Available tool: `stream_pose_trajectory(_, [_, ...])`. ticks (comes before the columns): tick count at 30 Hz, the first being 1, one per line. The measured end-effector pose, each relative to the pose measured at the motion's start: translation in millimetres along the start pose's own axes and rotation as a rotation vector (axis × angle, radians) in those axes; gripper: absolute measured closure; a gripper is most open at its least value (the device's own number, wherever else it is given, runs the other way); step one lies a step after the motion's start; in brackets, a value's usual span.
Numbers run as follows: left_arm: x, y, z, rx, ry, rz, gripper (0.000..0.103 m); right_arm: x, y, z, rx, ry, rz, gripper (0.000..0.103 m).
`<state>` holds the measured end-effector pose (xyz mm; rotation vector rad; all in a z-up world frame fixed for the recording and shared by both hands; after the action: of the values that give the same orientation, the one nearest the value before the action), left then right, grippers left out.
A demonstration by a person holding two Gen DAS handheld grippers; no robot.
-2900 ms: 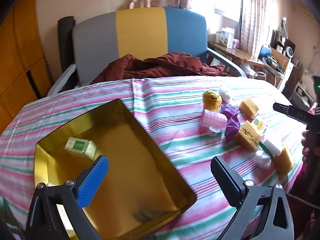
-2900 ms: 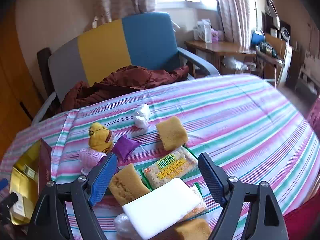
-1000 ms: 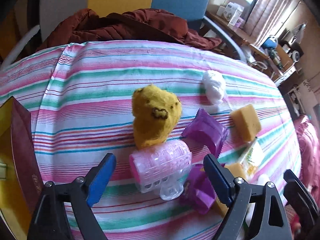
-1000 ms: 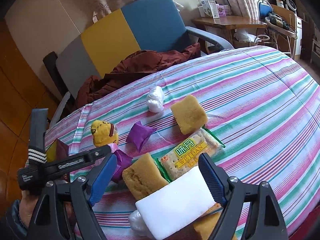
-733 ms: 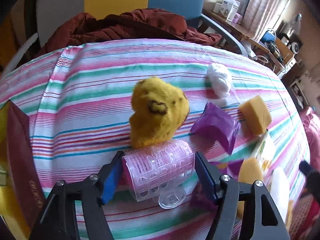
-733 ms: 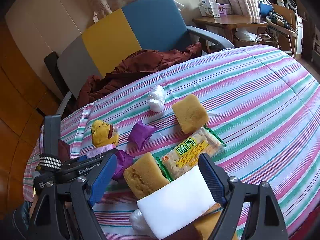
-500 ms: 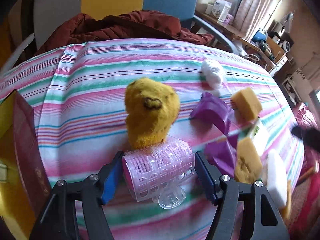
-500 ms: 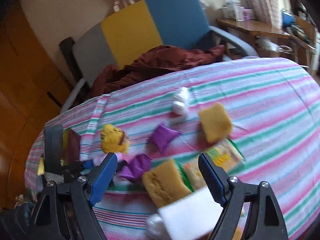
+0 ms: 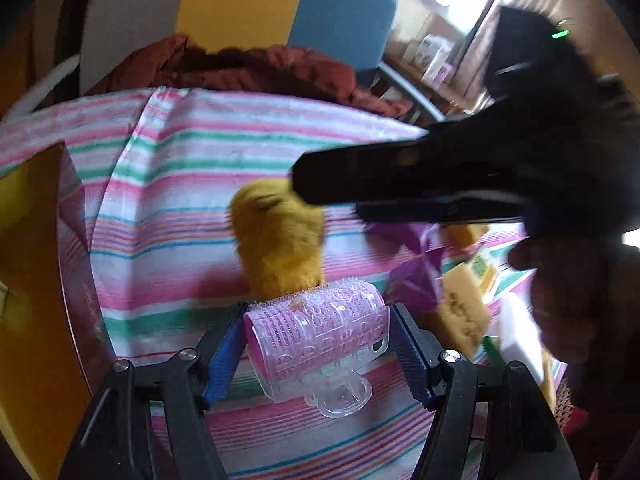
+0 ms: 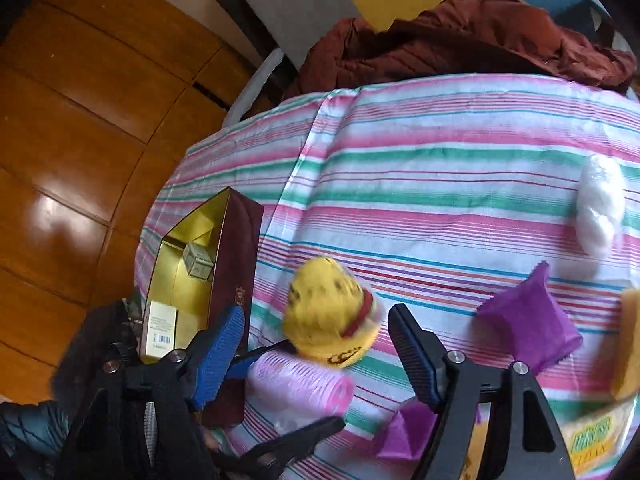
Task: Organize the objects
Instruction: 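Grasp the pink hair roller with left tool while right tool grasps yellow plush toy, then carry roller and plush toy into the gold tray and open both tools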
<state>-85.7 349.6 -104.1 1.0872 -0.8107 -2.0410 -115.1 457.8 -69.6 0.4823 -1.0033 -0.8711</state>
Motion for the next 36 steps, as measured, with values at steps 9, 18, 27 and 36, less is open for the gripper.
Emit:
stream_pose_trajectory(9, [-15,-2,-12,-0.026,-0.083,0.007,0.033,-1,-55,1,0.184,0.083,-0.035,0.039])
stream_pose_trajectory(18, [-10,30,-10,-0.034,-0.069,-0.053,0.033,-12,-20,7,0.047,0.056,-0.228,0.065])
stream_pose_trajectory(27, [25,113,-2,-0.141,0.01,-0.07,0.033,33,22,3,-0.103,0.056,-0.241,0.065])
stream_pose_trajectory(36, [141,196,32,-0.298,0.179,0.089,0.033,131,-7,-11,-0.11,0.168,-0.216,0.064])
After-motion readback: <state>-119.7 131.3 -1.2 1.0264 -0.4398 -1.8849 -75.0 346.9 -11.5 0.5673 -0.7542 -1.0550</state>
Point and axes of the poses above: each gripper's, at about its wrist camera, not at the fingertips, and y roughly against the way its jaws point, x to its left, z to its top, the point moved 5 cm from there along -y, roughly the way its jaws point, and after that the axes turned 14 degrees about y, right-handed, at the moved point
